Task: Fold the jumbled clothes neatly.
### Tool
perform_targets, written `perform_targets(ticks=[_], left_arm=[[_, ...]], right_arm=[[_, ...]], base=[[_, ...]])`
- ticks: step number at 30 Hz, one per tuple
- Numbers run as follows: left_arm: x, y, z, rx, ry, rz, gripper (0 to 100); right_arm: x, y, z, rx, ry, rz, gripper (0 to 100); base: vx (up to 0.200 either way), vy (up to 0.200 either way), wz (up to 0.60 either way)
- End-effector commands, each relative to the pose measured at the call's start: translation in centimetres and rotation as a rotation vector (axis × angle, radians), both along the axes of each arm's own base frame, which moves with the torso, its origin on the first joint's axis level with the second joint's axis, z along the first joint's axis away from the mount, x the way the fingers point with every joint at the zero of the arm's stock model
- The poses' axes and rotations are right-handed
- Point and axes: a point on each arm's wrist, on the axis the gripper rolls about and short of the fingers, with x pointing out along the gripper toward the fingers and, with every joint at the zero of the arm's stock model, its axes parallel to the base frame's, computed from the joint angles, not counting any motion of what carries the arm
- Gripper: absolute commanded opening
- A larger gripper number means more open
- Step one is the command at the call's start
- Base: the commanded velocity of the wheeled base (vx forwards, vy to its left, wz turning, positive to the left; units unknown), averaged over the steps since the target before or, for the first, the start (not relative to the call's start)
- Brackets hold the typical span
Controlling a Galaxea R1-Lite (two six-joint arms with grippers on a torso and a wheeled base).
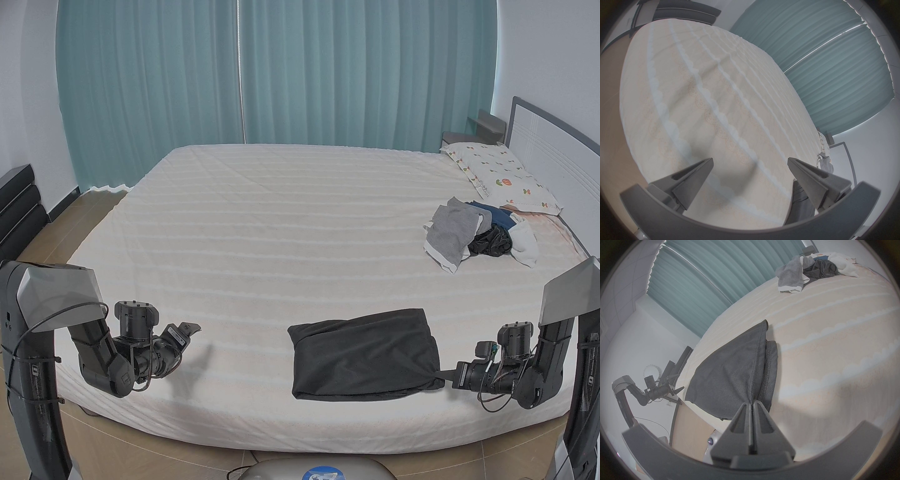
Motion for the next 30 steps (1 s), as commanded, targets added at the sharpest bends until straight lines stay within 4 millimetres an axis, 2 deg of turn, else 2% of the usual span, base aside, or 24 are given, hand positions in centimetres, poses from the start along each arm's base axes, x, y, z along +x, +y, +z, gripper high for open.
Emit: perform_targets(ticks=[1,5,19,20,27,30], left_arm=[[0.0,0.0,0.0,-0.002,0.000,0.002,100],[0.0,0.0,0.0,-0.002,0.000,0.002,100],[0.0,0.0,0.0,-0.002,0.000,0.002,100],[0.0,0.0,0.0,-0.002,0.000,0.002,100],[0.0,0.0,0.0,0.000,0.000,0.001,100],[0.0,0.0,0.0,0.000,0.000,0.001,100]], right_arm=[[-0.4,-0.5,0.2,-0.052,0.014,0.027,0],[-0.5,-1.1,0.0,-0.088,0.014,0.040,0],[-1.0,-1.2,-0.4,-0.124,0.018,0.075,0],[-1.0,-1.2,-0.4,-0.128,0.015,0.075,100],[-0.5,-1.7,-0.1,-0.121,-0.011,0.053,100],[0.7,-2.5,0.3,-0.089,-0.034,-0.006,100]], base=[[0.000,0.000,0.00],[0.000,0.000,0.00],[0.000,0.000,0.00],[0.000,0.000,0.00],[0.000,0.000,0.00],[0.000,0.000,0.00]])
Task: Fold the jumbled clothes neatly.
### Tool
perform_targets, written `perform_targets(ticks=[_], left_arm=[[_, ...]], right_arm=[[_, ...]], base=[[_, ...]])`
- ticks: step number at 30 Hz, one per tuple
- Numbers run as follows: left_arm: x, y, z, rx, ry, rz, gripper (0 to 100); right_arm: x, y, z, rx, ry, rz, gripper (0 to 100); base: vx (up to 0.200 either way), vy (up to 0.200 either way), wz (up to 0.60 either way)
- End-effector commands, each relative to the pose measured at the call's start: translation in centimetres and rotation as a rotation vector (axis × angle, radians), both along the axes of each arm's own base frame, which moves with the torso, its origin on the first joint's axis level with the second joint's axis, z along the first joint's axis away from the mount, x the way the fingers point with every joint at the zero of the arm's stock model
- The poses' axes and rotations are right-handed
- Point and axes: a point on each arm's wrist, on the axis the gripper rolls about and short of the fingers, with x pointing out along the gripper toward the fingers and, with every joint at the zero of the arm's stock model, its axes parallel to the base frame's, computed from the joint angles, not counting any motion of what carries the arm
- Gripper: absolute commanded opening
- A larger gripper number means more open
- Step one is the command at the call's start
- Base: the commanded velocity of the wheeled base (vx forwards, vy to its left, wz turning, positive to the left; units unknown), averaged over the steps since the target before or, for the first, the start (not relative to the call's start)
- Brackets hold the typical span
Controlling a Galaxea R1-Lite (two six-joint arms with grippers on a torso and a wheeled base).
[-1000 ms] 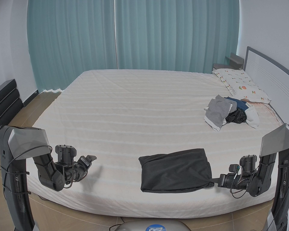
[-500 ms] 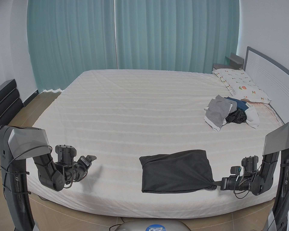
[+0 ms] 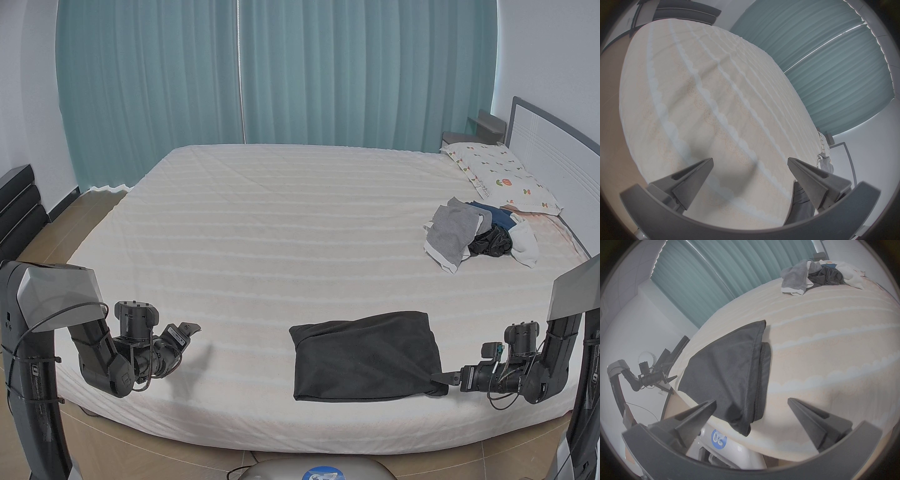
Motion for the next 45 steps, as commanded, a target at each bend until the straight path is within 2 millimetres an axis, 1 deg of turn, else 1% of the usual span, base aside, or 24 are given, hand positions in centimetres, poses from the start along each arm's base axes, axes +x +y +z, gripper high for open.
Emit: perform_targets(ticks=[1,2,3,5,8,11,12,13,14,15,16,18,19,21,30,41,45], left_arm=[[0.0,0.0,0.0,-0.001,-0.001,-0.001,100],[0.0,0.0,0.1,-0.002,-0.004,0.000,100],[0.1,0.0,0.1,-0.004,-0.005,0.001,100],[0.2,0.0,0.3,-0.009,-0.012,0.004,100],[0.2,0.0,0.3,-0.013,-0.013,0.001,100],[0.2,-0.1,0.5,-0.018,-0.015,-0.003,100],[0.1,-0.3,0.5,-0.017,-0.015,-0.011,100],[0.0,-1.0,0.7,-0.016,-0.020,-0.030,100],[-0.1,-1.1,0.7,-0.015,-0.020,-0.032,100],[-0.3,-2.0,0.9,-0.015,-0.021,-0.058,100],[-0.5,-2.4,0.8,-0.015,-0.018,-0.070,100],[-0.6,-2.6,0.8,-0.015,-0.015,-0.078,100],[-0.6,-2.7,0.8,-0.015,-0.015,-0.081,100],[-0.6,-2.7,0.8,-0.014,-0.013,-0.081,100],[-0.8,-3.4,0.5,-0.010,0.000,-0.104,100],[-0.9,-3.7,0.8,-0.005,-0.009,-0.116,100],[-0.8,-3.8,0.4,0.013,-0.008,-0.130,100]], right_arm=[[1.2,-0.8,0.4,0.034,-0.027,-0.056,100],[2.2,-1.1,0.7,0.088,-0.034,-0.111,100],[2.5,-1.2,0.8,0.103,-0.035,-0.128,100],[3.7,-1.8,1.3,0.179,-0.037,-0.208,100],[5.2,-3.3,1.9,0.264,-0.053,-0.304,100],[5.9,-4.0,2.0,0.312,-0.053,-0.354,100],[6.1,-4.1,2.0,0.325,-0.049,-0.362,100],[6.2,-4.1,1.9,0.338,-0.043,-0.370,100],[6.3,-4.1,1.9,0.339,-0.044,-0.370,100],[6.3,-4.1,1.6,0.350,-0.033,-0.366,100],[6.3,-4.2,1.2,0.364,-0.020,-0.353,100],[6.5,-4.7,0.7,0.386,-0.012,-0.340,100],[6.6,-5.0,0.9,0.395,-0.016,-0.337,100],[6.6,-5.3,1.0,0.404,-0.016,-0.332,100],[6.5,-5.2,0.7,0.410,-0.023,-0.327,100],[6.4,-5.1,0.3,0.407,-0.038,-0.322,100],[6.4,-5.0,0.2,0.400,-0.037,-0.317,100]], base=[[0.000,0.000,0.00],[0.000,0.000,0.00],[0.000,0.000,0.00],[0.000,0.000,0.00],[0.000,0.000,0.00],[0.000,-0.200,0.00],[0.000,-0.200,0.00],[0.000,-0.200,0.00],[0.000,-0.200,0.00],[0.000,-0.200,0.00],[0.000,-0.200,0.00],[0.000,-0.200,0.00],[0.000,-0.200,0.00],[0.000,-0.200,0.00],[0.000,-0.200,0.00],[0.000,-0.200,0.00],[0.000,0.000,0.00]])
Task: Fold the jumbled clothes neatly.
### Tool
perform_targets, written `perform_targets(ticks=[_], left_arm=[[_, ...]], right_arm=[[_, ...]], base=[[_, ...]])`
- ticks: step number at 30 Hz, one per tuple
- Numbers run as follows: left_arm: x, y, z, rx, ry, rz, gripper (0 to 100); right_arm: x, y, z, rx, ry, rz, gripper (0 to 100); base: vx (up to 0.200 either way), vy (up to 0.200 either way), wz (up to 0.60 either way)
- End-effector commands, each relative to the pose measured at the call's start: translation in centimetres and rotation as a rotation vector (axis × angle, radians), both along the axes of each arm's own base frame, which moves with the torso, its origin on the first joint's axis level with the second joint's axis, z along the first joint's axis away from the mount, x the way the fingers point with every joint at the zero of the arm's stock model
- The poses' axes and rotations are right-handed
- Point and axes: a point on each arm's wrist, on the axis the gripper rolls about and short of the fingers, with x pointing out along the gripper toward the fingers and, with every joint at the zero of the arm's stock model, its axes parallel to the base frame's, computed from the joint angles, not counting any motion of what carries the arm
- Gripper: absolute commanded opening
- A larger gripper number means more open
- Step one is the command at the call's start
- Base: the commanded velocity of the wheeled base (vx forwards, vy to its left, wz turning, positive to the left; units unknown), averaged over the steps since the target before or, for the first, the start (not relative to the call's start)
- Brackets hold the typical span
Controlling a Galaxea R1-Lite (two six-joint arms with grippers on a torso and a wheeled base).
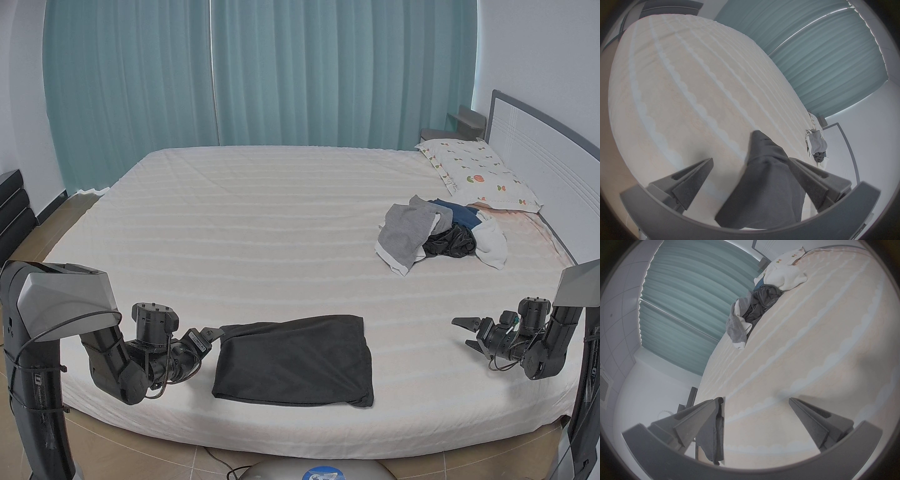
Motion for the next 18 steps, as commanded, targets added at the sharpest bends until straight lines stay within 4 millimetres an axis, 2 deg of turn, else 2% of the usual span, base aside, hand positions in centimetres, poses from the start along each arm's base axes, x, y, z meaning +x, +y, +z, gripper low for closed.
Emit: perform_targets(ticks=[1,3,9,12,18], left_arm=[[0.1,-0.3,-0.5,0.029,0.001,-0.027,100],[0.1,-0.4,-1.0,0.055,0.005,-0.050,100],[0.5,-0.9,-1.1,0.069,-0.011,-0.088,100],[0.6,-0.5,-2.2,0.129,-0.009,-0.116,100],[0.3,0.0,-2.5,0.152,-0.008,-0.120,100]], right_arm=[[-0.1,0.2,-0.3,-0.007,0.005,0.006,100],[-0.1,0.2,-0.4,-0.008,0.007,0.007,100],[-0.2,0.2,-0.4,-0.010,0.009,0.008,100],[-0.2,0.2,-0.4,-0.010,0.011,0.008,100],[-0.2,0.2,-0.4,-0.010,0.011,0.008,100]], base=[[0.000,0.000,0.00],[0.000,0.000,0.00],[0.000,0.000,0.00],[0.000,0.000,0.00],[0.000,0.000,0.00]])
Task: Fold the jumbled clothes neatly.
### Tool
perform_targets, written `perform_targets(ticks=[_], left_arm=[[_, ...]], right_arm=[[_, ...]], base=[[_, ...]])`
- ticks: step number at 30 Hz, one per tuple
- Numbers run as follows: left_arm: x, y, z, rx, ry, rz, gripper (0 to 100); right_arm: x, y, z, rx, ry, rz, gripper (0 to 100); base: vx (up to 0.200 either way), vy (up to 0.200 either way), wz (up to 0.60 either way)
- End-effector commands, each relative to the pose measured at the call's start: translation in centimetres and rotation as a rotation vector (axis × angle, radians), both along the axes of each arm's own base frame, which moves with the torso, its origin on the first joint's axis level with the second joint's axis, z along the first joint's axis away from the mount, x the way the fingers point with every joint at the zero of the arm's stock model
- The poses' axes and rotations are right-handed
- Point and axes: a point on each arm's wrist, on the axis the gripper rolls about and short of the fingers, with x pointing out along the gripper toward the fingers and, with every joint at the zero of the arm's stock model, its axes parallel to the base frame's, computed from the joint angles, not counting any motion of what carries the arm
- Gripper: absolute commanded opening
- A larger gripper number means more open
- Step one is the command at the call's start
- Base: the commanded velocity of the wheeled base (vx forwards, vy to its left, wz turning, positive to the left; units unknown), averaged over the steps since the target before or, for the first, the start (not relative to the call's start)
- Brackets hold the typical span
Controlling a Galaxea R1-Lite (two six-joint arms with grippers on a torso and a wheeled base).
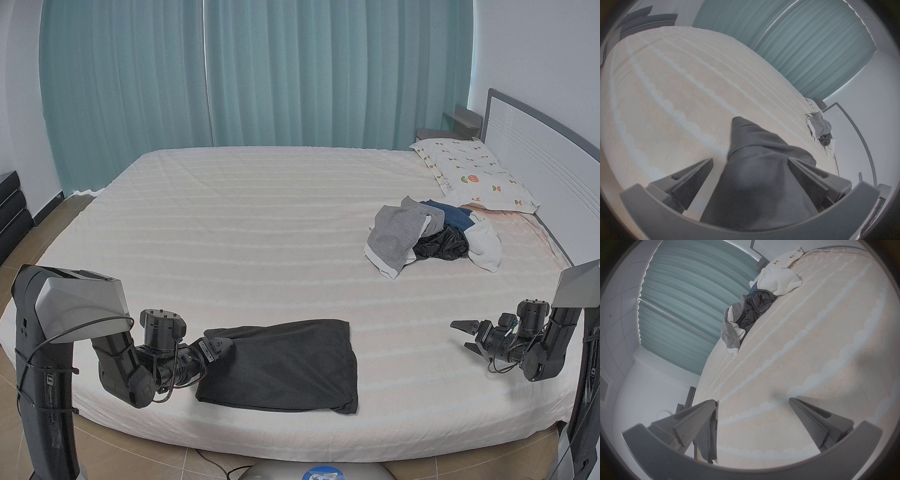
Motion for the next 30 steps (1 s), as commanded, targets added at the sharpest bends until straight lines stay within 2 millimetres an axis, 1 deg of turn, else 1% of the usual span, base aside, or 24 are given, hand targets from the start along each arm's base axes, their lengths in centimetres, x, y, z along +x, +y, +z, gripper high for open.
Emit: perform_targets(ticks=[1,5,14,23,24,30], left_arm=[[-0.47,0.45,-0.82,0.006,0.033,0.005,100],[-0.81,0.55,-0.93,0.002,0.045,-0.006,100],[-0.68,0.23,-0.55,-0.017,-0.017,-0.027,100],[-0.80,0.17,-0.68,-0.016,-0.025,-0.051,100],[-0.83,0.17,-0.69,-0.015,-0.024,-0.052,0],[-0.83,0.33,-0.66,-0.018,-0.023,-0.044,0]], right_arm=[[-0.01,-0.02,-0.03,0.001,0.000,0.000,100],[-0.04,0.04,-0.05,0.001,0.002,0.001,100],[-0.10,0.00,-0.13,-0.003,0.004,0.002,100],[-0.08,0.05,-0.12,-0.005,0.002,0.003,100],[-0.08,0.05,-0.12,-0.005,0.002,0.003,100],[-0.20,0.07,-0.22,-0.020,-0.001,0.012,100]], base=[[0.000,0.000,0.00],[0.000,0.000,0.00],[0.000,0.000,0.00],[0.000,0.000,0.00],[0.000,0.000,0.00],[0.000,0.000,0.00]])
